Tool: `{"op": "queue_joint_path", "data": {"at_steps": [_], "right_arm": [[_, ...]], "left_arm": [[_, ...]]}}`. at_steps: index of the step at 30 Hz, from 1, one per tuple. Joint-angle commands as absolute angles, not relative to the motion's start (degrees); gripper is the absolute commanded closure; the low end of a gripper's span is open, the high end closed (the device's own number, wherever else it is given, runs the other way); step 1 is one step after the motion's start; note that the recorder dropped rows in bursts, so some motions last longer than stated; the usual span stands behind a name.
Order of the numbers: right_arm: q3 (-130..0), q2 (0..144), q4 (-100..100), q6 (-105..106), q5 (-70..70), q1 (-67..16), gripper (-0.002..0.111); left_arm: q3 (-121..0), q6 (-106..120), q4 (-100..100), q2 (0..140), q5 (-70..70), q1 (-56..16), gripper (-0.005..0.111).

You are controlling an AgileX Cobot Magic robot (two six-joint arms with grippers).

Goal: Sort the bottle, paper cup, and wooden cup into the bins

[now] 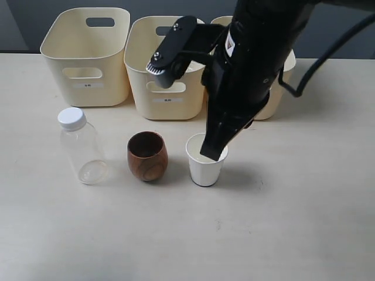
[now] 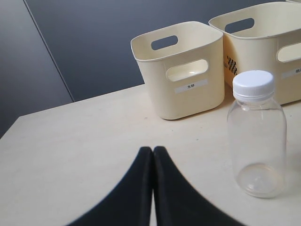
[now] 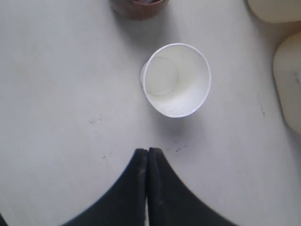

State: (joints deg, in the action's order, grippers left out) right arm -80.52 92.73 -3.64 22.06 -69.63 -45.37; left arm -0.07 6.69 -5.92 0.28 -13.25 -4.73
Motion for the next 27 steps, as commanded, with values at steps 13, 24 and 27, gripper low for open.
{"op": "queue_joint_path", "data": {"at_steps": [13, 24, 27], "right_arm": [[-80.8, 94.8, -3.4, 22.5, -64.1, -45.3, 0.109], [-80.8, 94.8, -3.4, 22.5, -63.9, -45.3, 0.109], [-80.8, 94.8, -3.4, 22.5, -63.9, -45.3, 0.109]], "left_arm": [[0.0, 6.6, -6.1, 0.0, -12.9, -4.5, 0.107], [0.0, 6.6, -6.1, 0.0, -12.9, -4.5, 0.107], [0.0, 6.6, -6.1, 0.0, -12.9, -4.5, 0.107]]}}
